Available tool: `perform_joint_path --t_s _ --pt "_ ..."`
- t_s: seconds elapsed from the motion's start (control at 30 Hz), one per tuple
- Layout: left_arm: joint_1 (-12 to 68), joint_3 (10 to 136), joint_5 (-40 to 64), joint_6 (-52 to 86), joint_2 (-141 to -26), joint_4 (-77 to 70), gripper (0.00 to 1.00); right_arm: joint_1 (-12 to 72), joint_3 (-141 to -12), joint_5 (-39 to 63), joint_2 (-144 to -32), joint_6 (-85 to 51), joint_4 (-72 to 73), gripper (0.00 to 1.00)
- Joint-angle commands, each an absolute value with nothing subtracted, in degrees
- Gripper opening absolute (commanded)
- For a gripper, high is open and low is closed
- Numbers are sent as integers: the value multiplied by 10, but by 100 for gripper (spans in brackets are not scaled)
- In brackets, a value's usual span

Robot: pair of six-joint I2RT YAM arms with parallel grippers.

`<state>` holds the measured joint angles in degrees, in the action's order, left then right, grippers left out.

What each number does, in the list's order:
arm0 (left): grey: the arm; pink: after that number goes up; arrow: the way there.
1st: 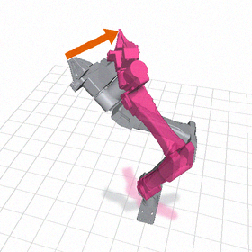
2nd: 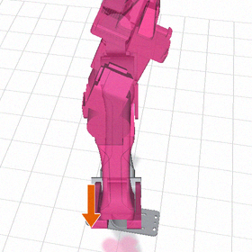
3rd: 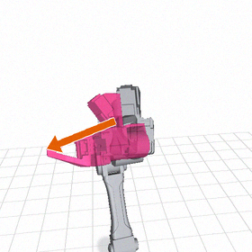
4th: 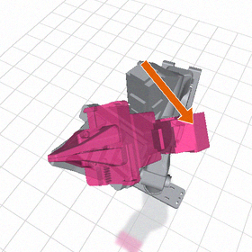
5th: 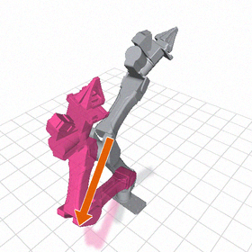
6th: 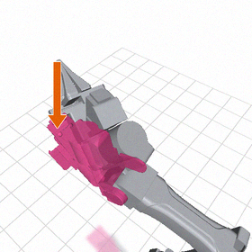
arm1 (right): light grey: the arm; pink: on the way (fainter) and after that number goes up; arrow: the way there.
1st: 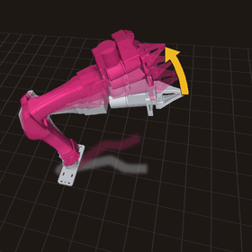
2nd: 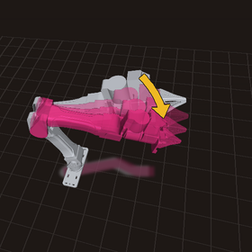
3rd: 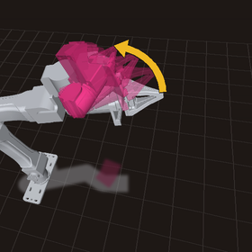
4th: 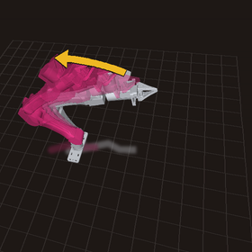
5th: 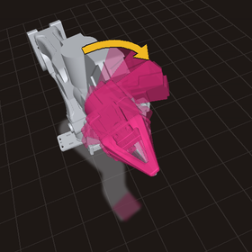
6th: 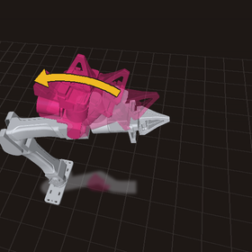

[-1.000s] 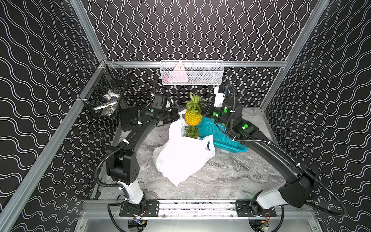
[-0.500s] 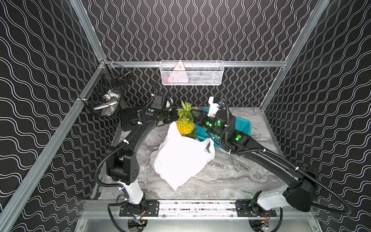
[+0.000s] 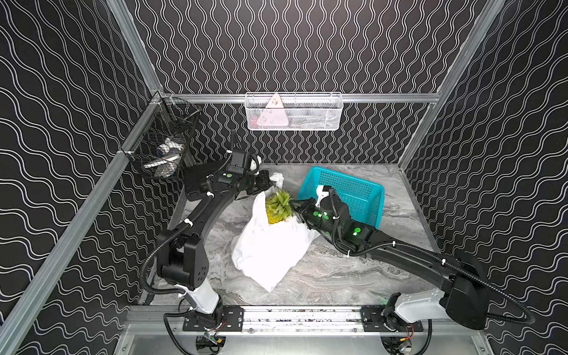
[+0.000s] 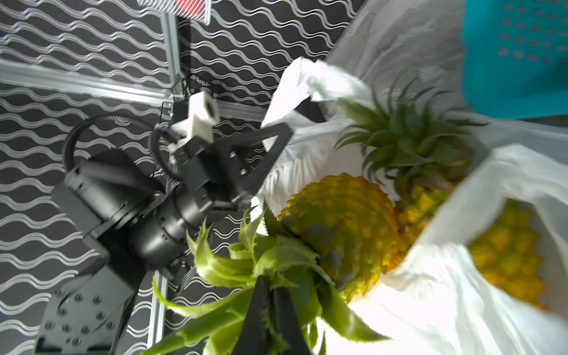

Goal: Place the pineapple into a plastic bag & tie a knot
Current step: Place the pineapple in the plastic bag, then adjust the plastic bag at the center of the board.

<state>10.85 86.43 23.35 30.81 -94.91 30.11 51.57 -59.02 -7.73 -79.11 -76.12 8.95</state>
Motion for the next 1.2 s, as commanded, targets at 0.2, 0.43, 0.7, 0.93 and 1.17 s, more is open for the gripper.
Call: perform_joint_path --t_s 0.2,0.43,0.7,0.93,1.17 --pt "107 835 247 287 -903 302 0 457 -725 11 -938 -767 -38 0" --pt "84 835 223 264 -929 320 0 501 -741 26 -961 -656 -178 0" --pt "79 809 209 261 -907 324 0 487 -859 -18 -954 -425 -371 50" --pt "79 782 225 274 -898 303 0 442 -811 -38 -932 -456 -429 65" --pt "78 780 229 274 -892 302 0 442 -741 52 -928 -582 -316 70"
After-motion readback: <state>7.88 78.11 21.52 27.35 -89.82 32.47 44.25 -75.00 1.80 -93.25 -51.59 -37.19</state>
